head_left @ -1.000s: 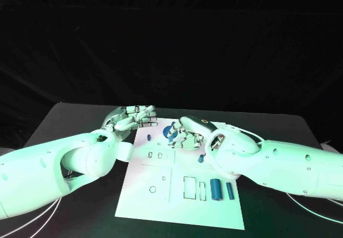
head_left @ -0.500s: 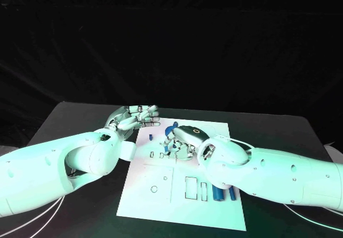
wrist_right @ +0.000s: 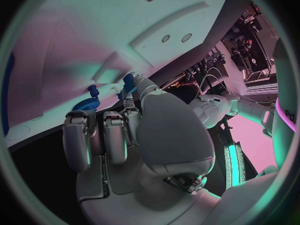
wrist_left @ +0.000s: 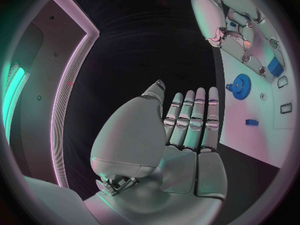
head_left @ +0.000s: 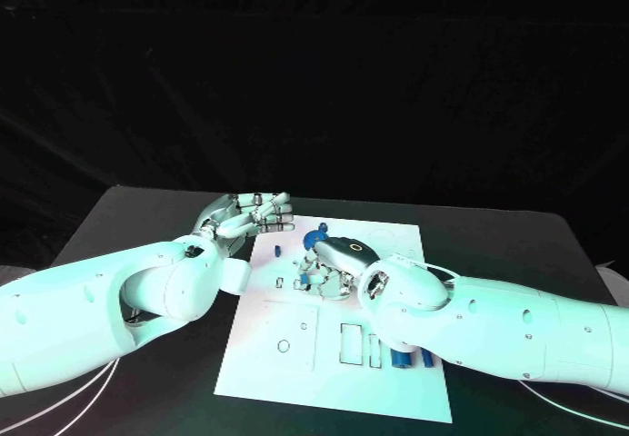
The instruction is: Assemble the parts on the task board
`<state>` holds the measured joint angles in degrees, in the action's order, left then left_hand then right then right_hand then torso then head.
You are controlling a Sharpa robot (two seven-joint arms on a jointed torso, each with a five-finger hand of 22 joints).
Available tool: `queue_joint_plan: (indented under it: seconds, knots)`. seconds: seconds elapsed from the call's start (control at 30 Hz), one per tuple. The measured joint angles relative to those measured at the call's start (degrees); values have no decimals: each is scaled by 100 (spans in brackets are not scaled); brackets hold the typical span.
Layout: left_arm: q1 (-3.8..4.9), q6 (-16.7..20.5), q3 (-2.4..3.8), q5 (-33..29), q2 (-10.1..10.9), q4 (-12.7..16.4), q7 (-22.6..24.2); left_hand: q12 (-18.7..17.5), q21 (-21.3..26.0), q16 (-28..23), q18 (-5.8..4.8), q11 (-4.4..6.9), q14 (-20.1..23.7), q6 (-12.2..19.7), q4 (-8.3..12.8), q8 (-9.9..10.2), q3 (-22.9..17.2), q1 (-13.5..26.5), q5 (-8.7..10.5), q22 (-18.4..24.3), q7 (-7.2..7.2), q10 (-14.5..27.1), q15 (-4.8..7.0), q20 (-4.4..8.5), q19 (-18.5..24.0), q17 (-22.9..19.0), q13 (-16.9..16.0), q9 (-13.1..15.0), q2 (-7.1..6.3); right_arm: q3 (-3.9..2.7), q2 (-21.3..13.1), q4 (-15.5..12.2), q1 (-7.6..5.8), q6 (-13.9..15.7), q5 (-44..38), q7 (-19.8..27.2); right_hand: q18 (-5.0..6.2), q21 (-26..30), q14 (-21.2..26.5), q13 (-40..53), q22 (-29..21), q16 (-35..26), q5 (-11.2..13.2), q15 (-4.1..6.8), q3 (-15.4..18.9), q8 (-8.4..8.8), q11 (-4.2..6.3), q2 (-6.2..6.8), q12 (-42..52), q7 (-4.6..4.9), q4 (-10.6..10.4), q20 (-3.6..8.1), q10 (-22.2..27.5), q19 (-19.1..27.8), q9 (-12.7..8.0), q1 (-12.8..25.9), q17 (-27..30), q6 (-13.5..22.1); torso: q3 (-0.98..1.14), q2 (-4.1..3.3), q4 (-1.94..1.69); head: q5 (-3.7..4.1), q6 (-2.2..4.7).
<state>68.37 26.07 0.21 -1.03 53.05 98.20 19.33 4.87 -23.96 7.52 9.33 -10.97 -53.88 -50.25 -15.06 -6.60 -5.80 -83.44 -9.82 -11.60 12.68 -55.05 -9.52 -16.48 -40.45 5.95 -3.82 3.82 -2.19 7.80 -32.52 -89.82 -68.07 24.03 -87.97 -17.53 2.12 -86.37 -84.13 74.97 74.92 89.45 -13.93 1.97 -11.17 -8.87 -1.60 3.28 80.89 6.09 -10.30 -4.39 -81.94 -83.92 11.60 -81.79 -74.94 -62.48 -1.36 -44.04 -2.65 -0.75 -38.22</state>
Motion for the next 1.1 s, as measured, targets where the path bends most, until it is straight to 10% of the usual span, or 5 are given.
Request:
queue_joint_plan:
  seconds: [1.1]
  knots:
    - [0,0,-1,-1,-14,1,-7,0,0,0,0,0,0,0,0,0,0,0,0,0,0,0,0,0,0,0,0,0,0,-17,37,64,32,-59,-126,-148,0,22,0,0,-2,0,-70,0,19,-36,0,122,-47,-6,-15,-1,0,0,92,120,2,-2,-3,1,-1,-38,-14]
